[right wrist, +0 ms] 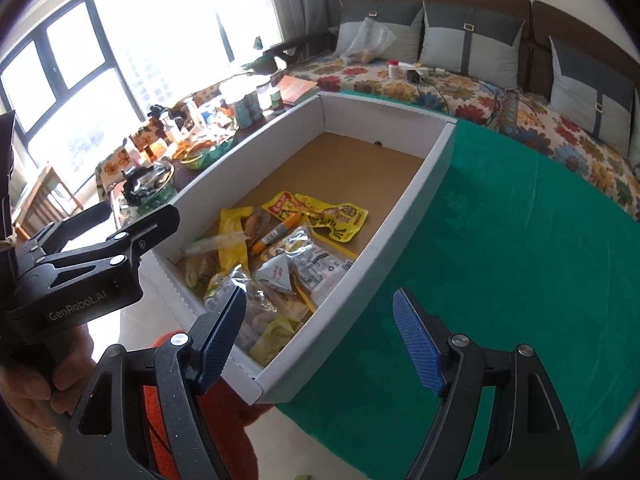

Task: Organize snacks

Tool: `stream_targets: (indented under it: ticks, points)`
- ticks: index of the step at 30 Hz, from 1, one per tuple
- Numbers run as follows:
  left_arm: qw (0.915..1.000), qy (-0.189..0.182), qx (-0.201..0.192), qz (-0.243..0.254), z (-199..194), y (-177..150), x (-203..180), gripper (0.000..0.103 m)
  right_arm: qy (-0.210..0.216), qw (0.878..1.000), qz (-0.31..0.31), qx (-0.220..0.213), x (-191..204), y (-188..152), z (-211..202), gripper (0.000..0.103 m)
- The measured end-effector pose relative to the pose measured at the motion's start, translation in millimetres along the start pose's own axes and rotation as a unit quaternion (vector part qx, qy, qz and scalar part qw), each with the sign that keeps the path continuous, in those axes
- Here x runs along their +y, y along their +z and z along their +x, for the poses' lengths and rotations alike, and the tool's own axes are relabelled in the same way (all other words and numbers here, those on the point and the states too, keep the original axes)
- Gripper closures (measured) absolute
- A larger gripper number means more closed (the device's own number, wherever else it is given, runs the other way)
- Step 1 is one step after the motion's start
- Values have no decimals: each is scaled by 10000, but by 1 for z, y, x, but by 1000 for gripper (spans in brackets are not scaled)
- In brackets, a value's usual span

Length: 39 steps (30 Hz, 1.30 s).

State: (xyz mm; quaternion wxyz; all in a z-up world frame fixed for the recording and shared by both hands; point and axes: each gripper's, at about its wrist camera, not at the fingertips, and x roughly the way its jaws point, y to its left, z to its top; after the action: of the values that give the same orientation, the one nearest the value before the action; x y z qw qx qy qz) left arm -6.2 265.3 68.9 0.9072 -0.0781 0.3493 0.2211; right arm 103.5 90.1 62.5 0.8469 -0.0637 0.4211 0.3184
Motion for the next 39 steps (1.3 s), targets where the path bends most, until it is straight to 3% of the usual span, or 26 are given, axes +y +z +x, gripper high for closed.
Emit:
stream_targets:
  ticks: [4,11,19,34,39]
  points:
    - [9995,245,-89,-150,-8,1,12,0,-71,9999,113,56,1,-1,1,19]
    - [9981,581,-96,151,-19,4,12,0,68,9998,183,81,8,2,1,19]
    - [9999,43,-41,155,-17,4,12,0,-169,9998,41,83,11,2,5,19]
    - [10000,-22,34,-47,-11,1,26,0,-296,9990,-342,11,30,5,7,19]
    - [9996,-221,77,-130,-10,-1,26,0,-286,9989,-380,41,32,3,9,19]
